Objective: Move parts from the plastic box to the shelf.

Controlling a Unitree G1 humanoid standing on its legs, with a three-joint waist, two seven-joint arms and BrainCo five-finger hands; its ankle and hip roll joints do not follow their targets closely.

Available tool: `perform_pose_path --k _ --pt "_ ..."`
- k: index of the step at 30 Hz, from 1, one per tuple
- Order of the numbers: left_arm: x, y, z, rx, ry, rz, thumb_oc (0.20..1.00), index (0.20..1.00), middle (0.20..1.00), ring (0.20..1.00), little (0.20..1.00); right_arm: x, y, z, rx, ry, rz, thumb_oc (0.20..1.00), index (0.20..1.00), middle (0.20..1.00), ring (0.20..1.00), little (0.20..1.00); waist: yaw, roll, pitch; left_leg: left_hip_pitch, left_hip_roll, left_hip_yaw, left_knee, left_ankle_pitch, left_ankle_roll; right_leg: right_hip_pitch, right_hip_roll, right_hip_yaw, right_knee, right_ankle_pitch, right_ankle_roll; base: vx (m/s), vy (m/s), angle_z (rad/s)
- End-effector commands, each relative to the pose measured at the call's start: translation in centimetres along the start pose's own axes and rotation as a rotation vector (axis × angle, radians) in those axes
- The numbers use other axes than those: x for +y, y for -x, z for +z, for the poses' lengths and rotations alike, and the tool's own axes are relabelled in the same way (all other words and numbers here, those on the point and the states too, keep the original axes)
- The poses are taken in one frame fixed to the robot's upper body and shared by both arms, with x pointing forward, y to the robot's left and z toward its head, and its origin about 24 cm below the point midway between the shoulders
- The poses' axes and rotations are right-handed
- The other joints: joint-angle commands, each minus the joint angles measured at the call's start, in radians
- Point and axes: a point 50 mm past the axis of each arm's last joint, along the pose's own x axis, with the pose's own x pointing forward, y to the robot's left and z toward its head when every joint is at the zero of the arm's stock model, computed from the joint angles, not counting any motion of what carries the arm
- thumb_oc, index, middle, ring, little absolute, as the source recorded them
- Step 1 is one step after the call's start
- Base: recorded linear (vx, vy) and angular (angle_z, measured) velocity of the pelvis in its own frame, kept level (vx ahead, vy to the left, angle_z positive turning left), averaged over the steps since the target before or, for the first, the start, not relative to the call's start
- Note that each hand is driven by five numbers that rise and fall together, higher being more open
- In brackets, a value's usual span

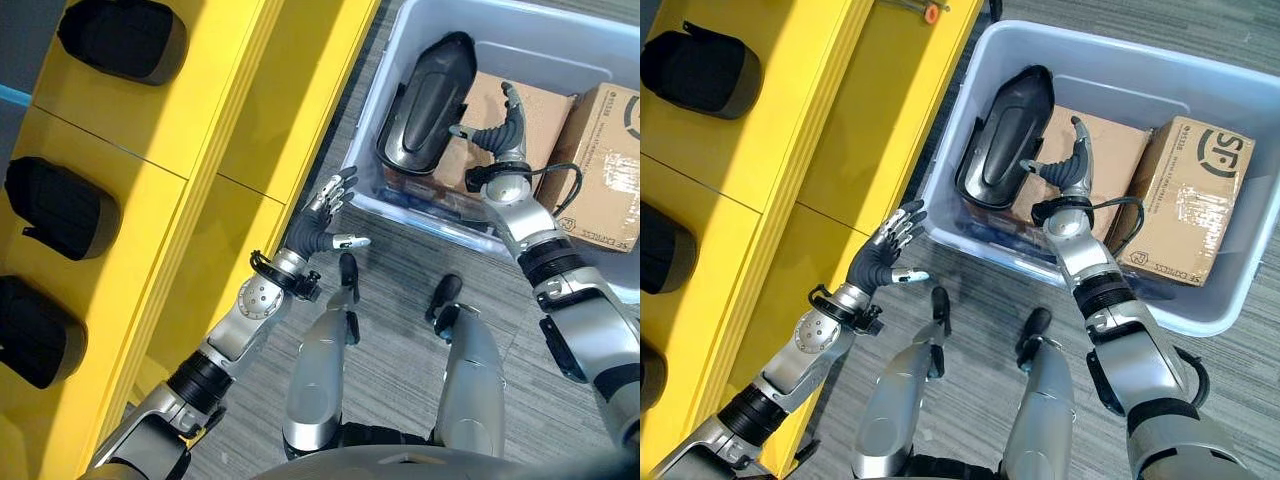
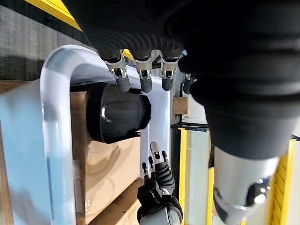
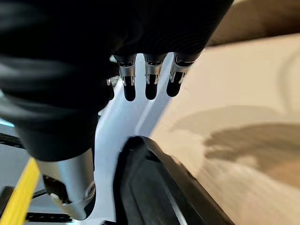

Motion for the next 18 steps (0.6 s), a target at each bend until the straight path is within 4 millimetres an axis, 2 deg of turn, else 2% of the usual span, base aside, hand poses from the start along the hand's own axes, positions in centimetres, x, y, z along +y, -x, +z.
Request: perform_pose_path --k 1,3,4,8,13,14,15,18 --pt "-0.9 0.1 2.7 -0.127 0.023 -0.029 1.000 1.000 1.000 1.000 1.000 -1.0 -1.0 1.9 -0.014 -0.083 -0.114 1.000 1.000 1.000 1.000 1.000 0.007 0.009 -0.021 -0.044 0.008 -0.039 0.085 -0.131 0.001 0.054 0.015 0.015 0.012 -0.045 0.052 0.03 0.046 0.02" --pt "-0.9 0.0 2.8 -0.128 0.022 -0.024 1.000 1.000 1.000 1.000 1.000 -1.0 -1.0 1.3 0.030 -0.114 -0.116 1.000 1.000 1.000 1.000 1.000 0.008 0.010 -0.021 -0.055 0.005 -0.041 0.090 -0.133 0.003 0.046 0.016 0.018 0.016 -0.045 0.052 0.02 0.045 0.02" --pt "-1.0 -0.2 2.8 -0.128 0.020 -0.015 1.000 1.000 1.000 1.000 1.000 -0.8 -0.9 0.3 0.083 -0.168 -0.125 1.000 1.000 1.000 1.000 1.000 0.012 0.012 -0.021 -0.073 0.001 -0.043 0.096 -0.133 0.007 0.034 0.016 0.020 0.023 -0.046 0.052 0.03 0.049 0.03" --pt "-0.8 -0.3 3.0 -0.127 0.011 0.006 1.000 1.000 1.000 1.000 1.000 -0.8 -0.8 -0.5 0.115 -0.119 -0.155 1.000 1.000 1.000 1.000 1.000 0.020 0.016 -0.021 -0.100 -0.007 -0.047 0.108 -0.134 0.011 0.017 0.015 0.021 0.038 -0.048 0.054 0.03 0.038 0.08" --pt "-0.7 -0.6 2.9 -0.126 0.004 0.016 1.000 1.000 1.000 1.000 1.000 -1.2 -1.2 -1.4 0.146 0.075 -0.188 1.000 1.000 1.000 1.000 1.000 0.034 0.021 -0.021 -0.130 -0.016 -0.055 0.123 -0.136 0.016 0.000 0.012 0.017 0.051 -0.050 0.054 0.01 0.029 0.09" --pt "-0.7 -0.7 3.0 -0.128 -0.001 0.010 1.000 1.000 1.000 1.000 1.000 -1.7 -1.4 -1.7 0.143 0.219 -0.198 1.000 1.000 1.000 1.000 1.000 0.042 0.024 -0.021 -0.142 -0.020 -0.059 0.129 -0.137 0.019 -0.008 0.010 0.014 0.059 -0.051 0.056 0.01 0.027 0.04" --pt "-0.7 -0.7 2.9 -0.127 0.002 0.008 1.000 1.000 1.000 1.000 1.000 -1.8 -1.5 -1.8 0.146 0.266 -0.205 1.000 1.000 1.000 1.000 1.000 0.045 0.025 -0.021 -0.149 -0.020 -0.059 0.133 -0.137 0.020 -0.011 0.010 0.013 0.060 -0.049 0.056 0.00 0.000 0.00" --pt "-0.8 -0.7 2.8 -0.131 0.000 0.004 1.000 1.000 1.000 1.000 1.000 -1.9 -1.5 -1.8 0.143 0.279 -0.237 1.000 1.000 1.000 1.000 1.000 0.049 0.026 -0.021 -0.161 -0.018 -0.059 0.139 -0.136 0.022 -0.017 0.011 0.012 0.057 -0.045 0.056 0.00 0.014 0.05"
